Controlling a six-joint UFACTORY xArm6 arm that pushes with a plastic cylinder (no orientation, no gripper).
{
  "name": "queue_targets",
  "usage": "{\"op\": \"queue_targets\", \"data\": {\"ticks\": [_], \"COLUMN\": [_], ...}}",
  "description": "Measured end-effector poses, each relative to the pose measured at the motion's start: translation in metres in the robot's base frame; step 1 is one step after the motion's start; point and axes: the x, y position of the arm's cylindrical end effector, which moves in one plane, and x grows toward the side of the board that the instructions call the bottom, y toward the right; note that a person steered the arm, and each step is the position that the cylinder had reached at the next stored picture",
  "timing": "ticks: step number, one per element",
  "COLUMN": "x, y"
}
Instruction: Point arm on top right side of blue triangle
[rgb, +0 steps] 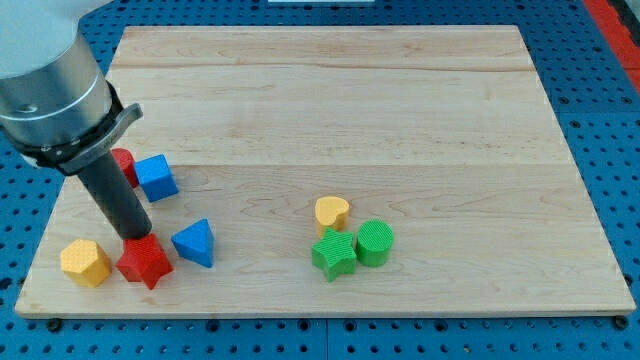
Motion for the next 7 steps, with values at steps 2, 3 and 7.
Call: {"op": "queue_targets", "data": {"ticks": [2, 3, 7], "x": [-0.022, -0.021, -0.013], "y": [0.026, 0.04, 0.091]}}
